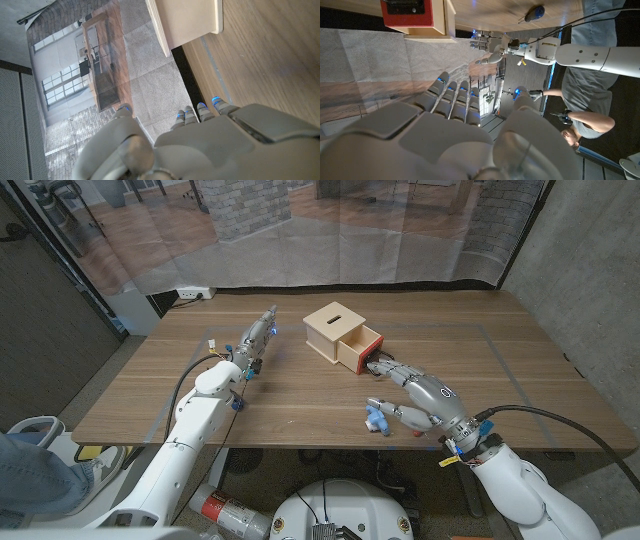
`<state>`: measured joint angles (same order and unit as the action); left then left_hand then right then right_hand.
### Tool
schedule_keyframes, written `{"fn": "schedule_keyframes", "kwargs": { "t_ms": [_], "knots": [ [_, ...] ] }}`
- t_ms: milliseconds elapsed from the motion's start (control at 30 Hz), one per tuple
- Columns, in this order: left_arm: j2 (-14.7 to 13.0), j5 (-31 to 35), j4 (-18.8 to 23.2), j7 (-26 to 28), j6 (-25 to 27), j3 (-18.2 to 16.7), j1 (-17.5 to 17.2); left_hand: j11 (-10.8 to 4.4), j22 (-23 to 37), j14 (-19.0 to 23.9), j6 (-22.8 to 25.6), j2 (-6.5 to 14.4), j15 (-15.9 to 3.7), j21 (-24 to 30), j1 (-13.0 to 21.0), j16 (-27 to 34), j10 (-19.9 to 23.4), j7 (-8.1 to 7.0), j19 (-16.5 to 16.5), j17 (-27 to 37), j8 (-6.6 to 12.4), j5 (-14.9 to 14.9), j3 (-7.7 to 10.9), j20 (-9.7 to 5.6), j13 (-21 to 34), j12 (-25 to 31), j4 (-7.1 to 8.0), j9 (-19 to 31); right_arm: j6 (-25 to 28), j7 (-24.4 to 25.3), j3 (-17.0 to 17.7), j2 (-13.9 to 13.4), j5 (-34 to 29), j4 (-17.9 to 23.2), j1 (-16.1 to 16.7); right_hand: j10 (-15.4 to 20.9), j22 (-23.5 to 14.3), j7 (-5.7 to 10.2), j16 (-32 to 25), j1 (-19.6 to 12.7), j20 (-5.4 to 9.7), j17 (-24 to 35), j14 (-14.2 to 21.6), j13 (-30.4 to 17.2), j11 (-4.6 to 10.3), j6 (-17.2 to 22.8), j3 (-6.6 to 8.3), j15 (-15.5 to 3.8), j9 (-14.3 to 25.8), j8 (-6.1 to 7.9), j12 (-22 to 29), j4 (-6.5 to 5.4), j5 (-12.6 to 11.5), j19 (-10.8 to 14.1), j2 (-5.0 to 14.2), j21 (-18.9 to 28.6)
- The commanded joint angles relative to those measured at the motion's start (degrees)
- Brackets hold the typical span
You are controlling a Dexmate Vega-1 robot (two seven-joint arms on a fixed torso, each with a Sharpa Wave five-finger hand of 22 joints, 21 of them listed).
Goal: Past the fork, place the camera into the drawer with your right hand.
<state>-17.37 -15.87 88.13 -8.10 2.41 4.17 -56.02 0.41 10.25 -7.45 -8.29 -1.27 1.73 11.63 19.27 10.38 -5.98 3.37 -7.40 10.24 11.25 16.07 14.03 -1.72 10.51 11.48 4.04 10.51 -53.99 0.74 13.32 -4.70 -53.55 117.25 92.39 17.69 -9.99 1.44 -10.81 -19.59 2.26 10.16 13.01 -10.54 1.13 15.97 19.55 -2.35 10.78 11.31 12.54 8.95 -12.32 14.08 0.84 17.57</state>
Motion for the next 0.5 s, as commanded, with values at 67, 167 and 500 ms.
{"fn": "schedule_keyframes", "kwargs": {
  "t_ms": [67,167,500],
  "knots": [
    [0.11,0.01,-0.72,0.02,0.07,-0.13,0.23,0.23,0.20,-0.04,0.02,0.68,0.15,-0.03,0.17,0.28,0.01,0.04,-0.48,0.16,-0.07,-0.03,-0.11,-0.30,0.18,0.04,-0.03,0.20,7.98,5.64,-2.88,-5.46,-7.25,3.30,1.53,0.08,-0.16,0.57,0.23,-0.92,2.00,0.09,0.37,-0.09,0.38,0.30,0.64,-0.85,0.25,0.18,-0.22,-0.05,-0.23,0.33,0.16,-0.31],
    [0.09,-0.02,-0.74,0.09,0.09,-0.29,0.16,0.18,0.20,-0.02,0.04,0.69,0.18,-0.03,0.18,0.29,0.03,0.02,-0.49,0.16,-0.07,-0.05,-0.13,-0.33,0.18,0.05,-0.04,0.20,9.12,5.73,-3.66,-6.80,-6.98,3.75,1.82,0.17,-0.16,0.61,0.23,-1.10,1.94,0.08,0.38,-0.09,0.28,0.33,0.71,-0.87,0.26,0.18,-0.19,-0.01,-0.22,0.35,0.16,-0.43],
    [0.18,-0.18,-1.44,-0.11,-0.23,-0.51,0.16,0.19,0.20,-0.04,0.03,0.75,0.15,-0.04,0.22,0.28,0.06,0.00,-0.52,0.16,-0.07,-0.10,-0.21,-0.25,0.18,0.06,-0.05,0.20,13.66,7.23,-5.92,-10.30,-8.79,5.22,3.11,0.25,-0.17,0.74,0.21,-1.86,1.69,0.04,0.52,-0.10,0.41,0.51,1.05,-0.78,0.26,0.23,-0.18,0.18,-0.21,0.43,0.32,-0.74]
  ]
}}
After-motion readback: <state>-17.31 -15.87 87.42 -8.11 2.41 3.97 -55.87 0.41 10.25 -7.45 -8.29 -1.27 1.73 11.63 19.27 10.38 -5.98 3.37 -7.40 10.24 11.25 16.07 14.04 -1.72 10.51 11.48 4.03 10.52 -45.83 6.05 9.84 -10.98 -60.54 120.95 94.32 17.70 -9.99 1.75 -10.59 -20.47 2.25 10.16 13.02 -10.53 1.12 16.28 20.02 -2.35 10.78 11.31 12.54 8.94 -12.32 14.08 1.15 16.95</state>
